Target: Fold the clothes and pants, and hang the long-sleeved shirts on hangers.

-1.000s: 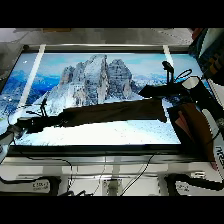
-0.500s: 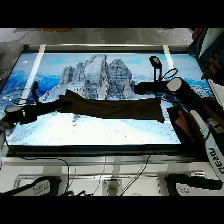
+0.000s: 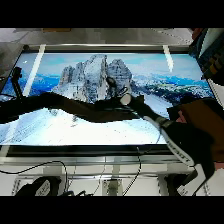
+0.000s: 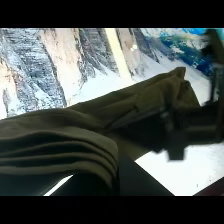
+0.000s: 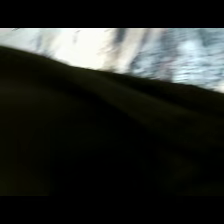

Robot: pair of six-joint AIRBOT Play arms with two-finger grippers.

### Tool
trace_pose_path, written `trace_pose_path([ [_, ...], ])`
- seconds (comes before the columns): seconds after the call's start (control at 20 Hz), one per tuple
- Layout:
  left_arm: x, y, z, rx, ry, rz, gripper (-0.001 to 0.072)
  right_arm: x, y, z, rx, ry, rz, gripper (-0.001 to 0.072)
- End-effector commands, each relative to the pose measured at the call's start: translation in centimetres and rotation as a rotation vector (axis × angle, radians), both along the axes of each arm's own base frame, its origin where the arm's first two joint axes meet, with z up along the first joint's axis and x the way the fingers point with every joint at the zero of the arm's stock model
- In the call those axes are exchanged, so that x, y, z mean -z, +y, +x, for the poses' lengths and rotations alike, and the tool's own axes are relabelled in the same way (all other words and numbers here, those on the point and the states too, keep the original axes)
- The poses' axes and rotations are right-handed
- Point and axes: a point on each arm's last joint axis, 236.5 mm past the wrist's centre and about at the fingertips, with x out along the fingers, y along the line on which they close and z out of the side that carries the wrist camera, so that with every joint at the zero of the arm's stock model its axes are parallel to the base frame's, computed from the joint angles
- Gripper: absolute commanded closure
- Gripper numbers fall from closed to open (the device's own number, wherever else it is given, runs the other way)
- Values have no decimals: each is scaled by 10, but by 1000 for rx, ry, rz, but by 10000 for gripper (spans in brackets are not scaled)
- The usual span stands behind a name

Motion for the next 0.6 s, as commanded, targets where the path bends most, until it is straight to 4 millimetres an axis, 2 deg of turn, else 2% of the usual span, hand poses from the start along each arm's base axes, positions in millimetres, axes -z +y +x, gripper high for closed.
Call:
trace_pose_path([
  [0.0,-15,1,-1,-19,-36,12,693,17,83,-41,-35,118,84,702],
  [0.1,-30,12,14,-82,-99,24,693,20,91,-44,-43,126,89,701],
  [0.2,-40,20,28,-141,-153,29,693,15,80,-30,-36,87,70,700],
  [0.25,-38,14,30,-133,-152,26,693,12,69,-18,-30,57,50,701],
  [0.35,-24,-18,28,-50,-115,13,693,0,29,16,-14,-13,-11,701],
  [0.45,-5,-67,24,61,-66,-14,693,-15,-32,53,16,-54,-88,701],
  [0.55,16,-125,21,150,-27,-45,693,-30,-98,80,60,-50,-152,701],
])
